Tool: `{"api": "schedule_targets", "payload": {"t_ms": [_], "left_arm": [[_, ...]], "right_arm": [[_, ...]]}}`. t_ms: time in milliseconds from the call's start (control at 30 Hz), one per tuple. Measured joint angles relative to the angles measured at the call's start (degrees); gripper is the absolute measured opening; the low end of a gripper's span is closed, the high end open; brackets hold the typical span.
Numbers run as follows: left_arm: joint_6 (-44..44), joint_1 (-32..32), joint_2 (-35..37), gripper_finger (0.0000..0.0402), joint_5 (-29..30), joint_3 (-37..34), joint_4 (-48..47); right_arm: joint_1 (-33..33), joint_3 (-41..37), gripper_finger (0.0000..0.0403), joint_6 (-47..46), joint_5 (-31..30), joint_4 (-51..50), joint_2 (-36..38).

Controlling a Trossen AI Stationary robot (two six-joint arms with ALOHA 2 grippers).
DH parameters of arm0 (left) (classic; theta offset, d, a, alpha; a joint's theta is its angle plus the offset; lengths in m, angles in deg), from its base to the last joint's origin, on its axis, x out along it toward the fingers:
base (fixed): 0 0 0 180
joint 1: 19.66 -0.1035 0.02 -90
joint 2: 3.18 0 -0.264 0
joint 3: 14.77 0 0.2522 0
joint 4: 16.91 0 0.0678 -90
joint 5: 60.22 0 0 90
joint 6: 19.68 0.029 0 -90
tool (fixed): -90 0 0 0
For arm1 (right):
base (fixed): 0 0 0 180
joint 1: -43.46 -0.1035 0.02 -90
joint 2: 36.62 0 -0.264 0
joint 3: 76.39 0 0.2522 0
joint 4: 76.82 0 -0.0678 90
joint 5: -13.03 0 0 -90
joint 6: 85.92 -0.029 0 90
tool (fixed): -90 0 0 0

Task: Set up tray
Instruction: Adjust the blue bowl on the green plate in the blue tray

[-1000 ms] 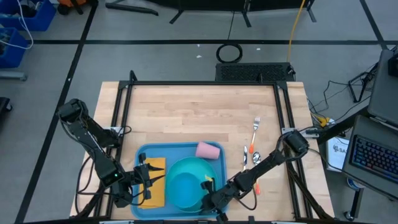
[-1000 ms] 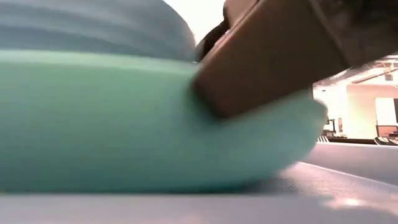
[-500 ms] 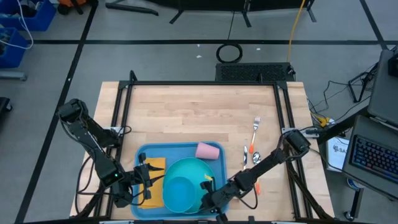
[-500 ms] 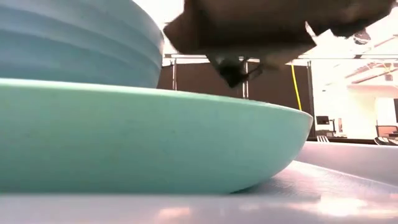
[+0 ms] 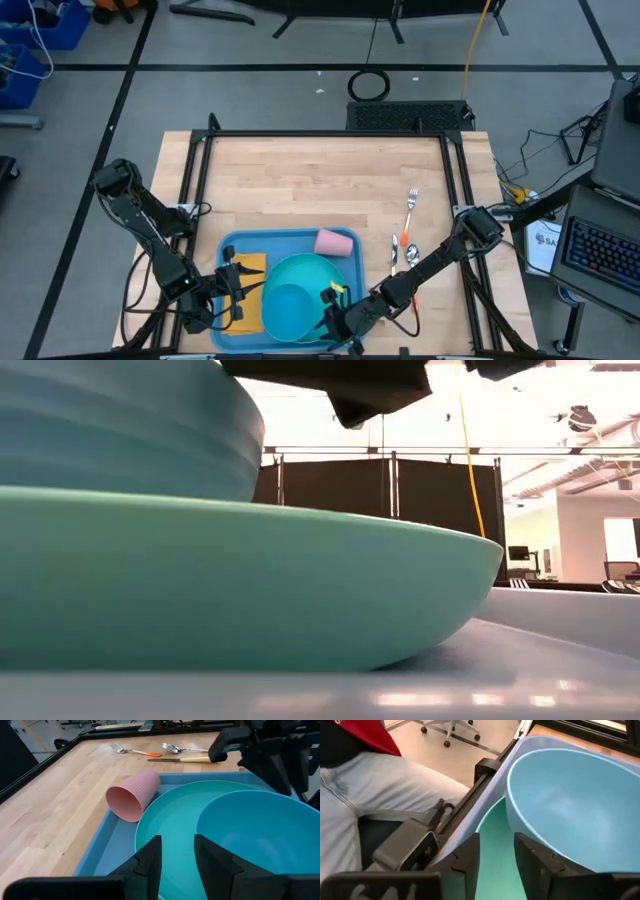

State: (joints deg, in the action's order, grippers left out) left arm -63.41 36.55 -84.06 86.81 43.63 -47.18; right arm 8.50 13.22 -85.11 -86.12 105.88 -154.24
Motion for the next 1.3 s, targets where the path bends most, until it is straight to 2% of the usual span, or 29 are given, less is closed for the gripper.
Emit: {"api": "schedule_targets", "payload": {"t_ms": [167,367,867,1000,1200,1300], "left_arm": [[0.1,0.0,0.0,0.012,0.0,0.0,0.0],[0.1,0.0,0.0,0.012,-0.1,0.0,0.0],[0.3,-0.3,-0.2,0.012,-0.1,0.0,0.0],[0.3,-0.3,-0.2,0.012,-0.1,0.0,0.0],[0.3,-0.3,-0.2,0.012,-0.1,0.0,0.0],[0.3,-0.3,-0.2,0.012,0.0,0.0,0.0]], "right_arm": [[-0.1,0.0,0.0134,4.2,-1.6,2.5,0.0],[-0.4,0.0,0.013,7.4,-0.9,6.1,0.0],[1.8,1.3,0.0141,13.1,-1.2,2.8,0.0],[2.9,1.3,0.0141,11.3,1.9,1.2,0.0],[3.1,1.3,0.0141,11.5,2.1,1.2,0.0],[3.6,1.3,0.0141,11.4,4.2,1.3,0.0]]}}
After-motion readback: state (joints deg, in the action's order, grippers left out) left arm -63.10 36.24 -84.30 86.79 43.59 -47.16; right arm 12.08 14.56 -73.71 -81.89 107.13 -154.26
